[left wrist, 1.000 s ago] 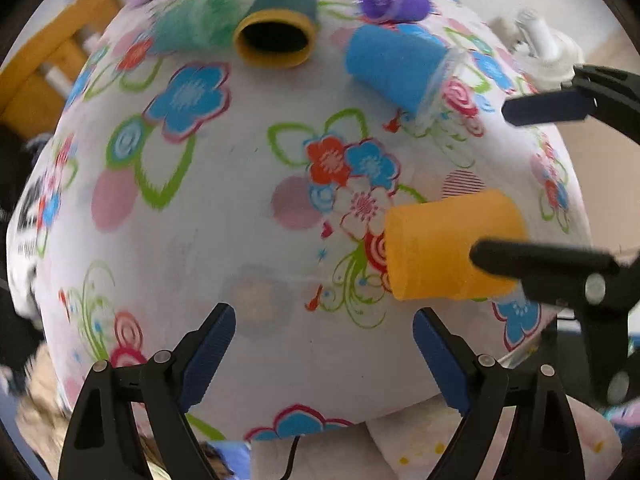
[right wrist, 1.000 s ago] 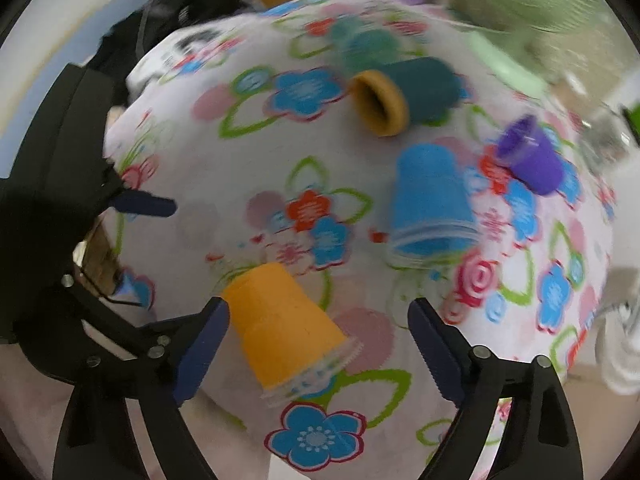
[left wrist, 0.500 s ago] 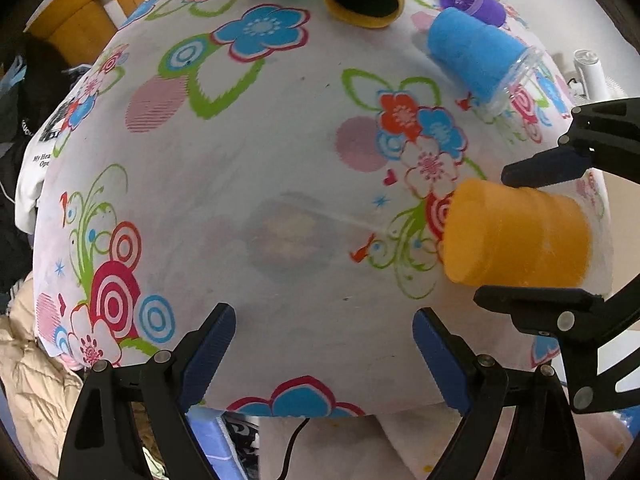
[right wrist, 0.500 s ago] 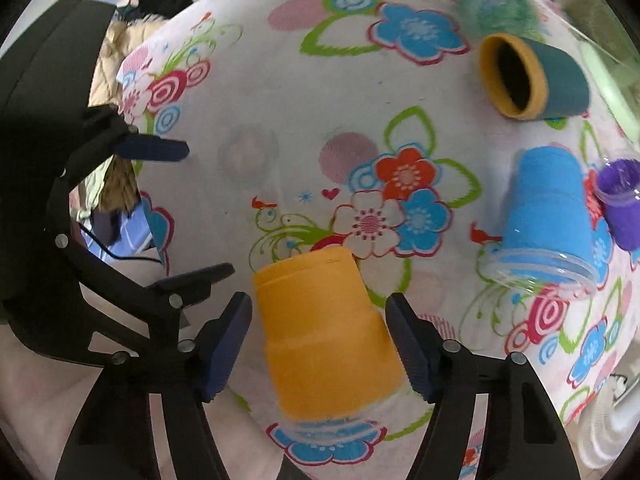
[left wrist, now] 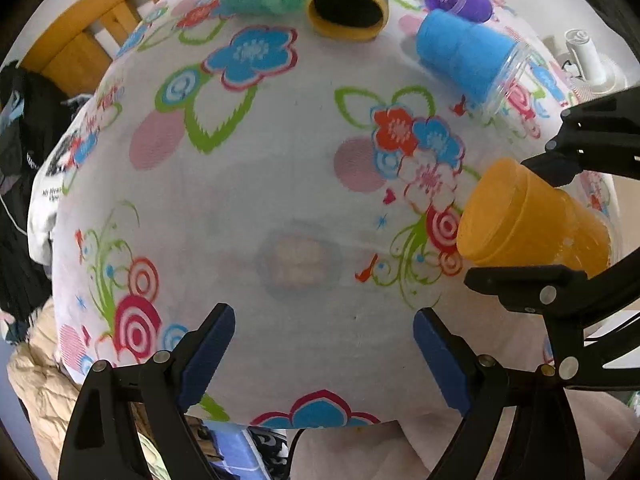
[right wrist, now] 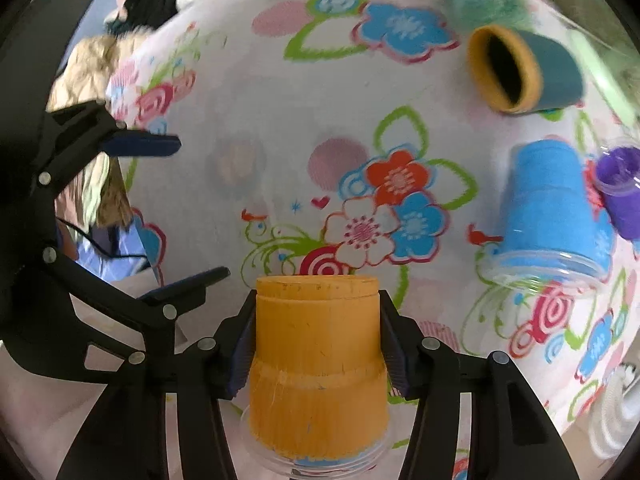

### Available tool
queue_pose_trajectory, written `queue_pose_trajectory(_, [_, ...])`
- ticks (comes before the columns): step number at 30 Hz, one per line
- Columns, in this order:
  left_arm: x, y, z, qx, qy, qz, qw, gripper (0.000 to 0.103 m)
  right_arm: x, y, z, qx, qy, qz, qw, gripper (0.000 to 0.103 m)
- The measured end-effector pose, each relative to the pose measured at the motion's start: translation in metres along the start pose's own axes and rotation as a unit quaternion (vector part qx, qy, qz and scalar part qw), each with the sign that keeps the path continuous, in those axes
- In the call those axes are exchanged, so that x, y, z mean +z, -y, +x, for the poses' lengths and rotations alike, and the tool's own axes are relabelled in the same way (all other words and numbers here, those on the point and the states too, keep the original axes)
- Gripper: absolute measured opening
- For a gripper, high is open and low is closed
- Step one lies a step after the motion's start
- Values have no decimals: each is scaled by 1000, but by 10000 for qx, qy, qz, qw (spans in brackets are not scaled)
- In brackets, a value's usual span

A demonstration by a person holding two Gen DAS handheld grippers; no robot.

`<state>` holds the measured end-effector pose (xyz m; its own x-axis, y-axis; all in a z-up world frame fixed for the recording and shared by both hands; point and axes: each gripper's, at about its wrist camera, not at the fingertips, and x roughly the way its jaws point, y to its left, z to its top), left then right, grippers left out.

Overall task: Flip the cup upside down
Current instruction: 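Carry the orange cup rim-down with the right tool and lower it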

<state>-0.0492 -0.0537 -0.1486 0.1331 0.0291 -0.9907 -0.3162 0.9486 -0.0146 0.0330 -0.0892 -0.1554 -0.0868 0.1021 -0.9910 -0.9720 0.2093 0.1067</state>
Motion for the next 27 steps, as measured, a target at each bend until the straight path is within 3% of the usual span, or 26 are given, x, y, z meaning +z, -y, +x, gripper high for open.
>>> queue_pose_trajectory(5, [23,7,-28,154,242,310,9991,92,-4,14,-32,-195,560,576,9966,57])
queue_pose_trajectory(9, [42,8,-48,171,426,462,9979,92,-18,21,-58,-400,1083,1163,9865,57])
queue_pose_trajectory(17, [69,-2,-77,205,891,935,9914,92,-32,20,-100,-868,1916,2144,9538,57])
queue_pose_trajectory(27, [84,-3,-111,146,1516,966,9836,92,-43,21,-141,-1169,2926,2929,9027,57])
